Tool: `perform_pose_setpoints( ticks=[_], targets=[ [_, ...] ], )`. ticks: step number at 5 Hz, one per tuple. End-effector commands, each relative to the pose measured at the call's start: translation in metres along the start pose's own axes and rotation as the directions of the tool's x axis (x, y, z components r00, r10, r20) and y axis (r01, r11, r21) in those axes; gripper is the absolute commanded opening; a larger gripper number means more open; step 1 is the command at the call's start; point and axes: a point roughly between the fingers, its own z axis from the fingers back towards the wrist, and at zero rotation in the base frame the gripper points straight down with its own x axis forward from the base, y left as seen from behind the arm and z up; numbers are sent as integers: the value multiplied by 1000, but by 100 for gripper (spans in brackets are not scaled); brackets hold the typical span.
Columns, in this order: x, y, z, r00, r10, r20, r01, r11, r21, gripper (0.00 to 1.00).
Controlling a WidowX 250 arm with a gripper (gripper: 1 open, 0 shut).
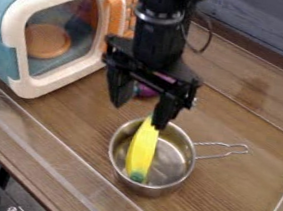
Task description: Remove the banana from inside the silver pot and put it on the table
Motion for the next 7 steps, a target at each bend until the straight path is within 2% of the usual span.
perform_pose_setpoints(
  ticks=[1, 2, 5, 7],
  targets=[
    [-2, -1, -13, 998, 41, 46, -40, 999, -13, 100],
    [-4, -1, -29, 994, 90, 67, -89, 996, -26, 100],
    [-7, -7, -58, 997, -26, 76, 29, 999, -39, 100],
    [2, 2, -80, 997, -9, 76, 12, 999, -46, 100]
  ],
)
